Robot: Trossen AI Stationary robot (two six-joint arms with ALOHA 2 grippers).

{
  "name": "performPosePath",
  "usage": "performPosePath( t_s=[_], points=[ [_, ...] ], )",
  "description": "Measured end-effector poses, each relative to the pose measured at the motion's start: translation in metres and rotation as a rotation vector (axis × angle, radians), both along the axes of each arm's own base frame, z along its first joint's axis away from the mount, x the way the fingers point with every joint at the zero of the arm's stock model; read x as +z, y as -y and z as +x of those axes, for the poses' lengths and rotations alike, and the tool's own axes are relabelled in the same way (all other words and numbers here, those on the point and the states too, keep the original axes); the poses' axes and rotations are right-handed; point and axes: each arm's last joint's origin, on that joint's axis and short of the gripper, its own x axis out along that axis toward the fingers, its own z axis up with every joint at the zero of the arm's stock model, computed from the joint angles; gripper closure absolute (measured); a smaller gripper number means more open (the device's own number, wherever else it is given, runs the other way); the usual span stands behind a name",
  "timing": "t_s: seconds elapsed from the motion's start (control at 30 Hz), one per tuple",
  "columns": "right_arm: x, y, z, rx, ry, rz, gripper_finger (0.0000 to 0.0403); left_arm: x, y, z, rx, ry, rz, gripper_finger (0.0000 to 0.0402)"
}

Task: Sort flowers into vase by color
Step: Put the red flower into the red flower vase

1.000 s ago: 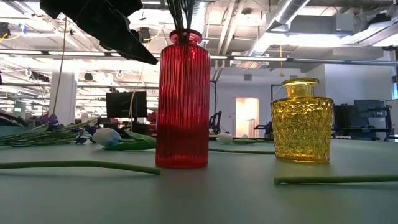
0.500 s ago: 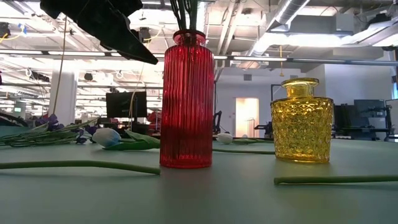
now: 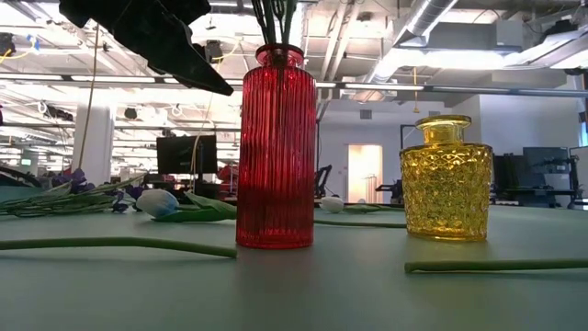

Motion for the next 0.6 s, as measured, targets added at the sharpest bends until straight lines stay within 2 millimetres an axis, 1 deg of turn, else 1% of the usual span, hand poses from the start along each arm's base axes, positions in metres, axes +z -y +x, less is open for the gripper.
performPosePath(
  t_s=[0.1, 0.23, 0.33, 0.53, 0.6],
  points=[
    [0.004, 0.002, -0.004, -0.043, -0.025, 0.011, 0.0171, 0.0, 0.0, 0.0, 0.0, 0.0, 0.0, 0.0212],
    [0.007, 0.005, -0.008, -0.092, -0.059, 0.027, 0.0169, 0.0, 0.0, 0.0, 0.0, 0.0, 0.001, 0.0212],
    [0.009, 0.005, -0.011, -0.09, -0.097, 0.064, 0.0169, 0.0, 0.0, 0.0, 0.0, 0.0, 0.001, 0.0212],
    [0.013, 0.003, -0.013, -0.014, -0.179, 0.243, 0.0168, 0.0, 0.0, 0.0, 0.0, 0.0, 0.001, 0.0212],
    [0.012, 0.006, -0.012, -0.031, -0.217, 0.298, 0.0168, 0.0, 0.0, 0.0, 0.0, 0.0, 0.001, 0.0212]
  ],
)
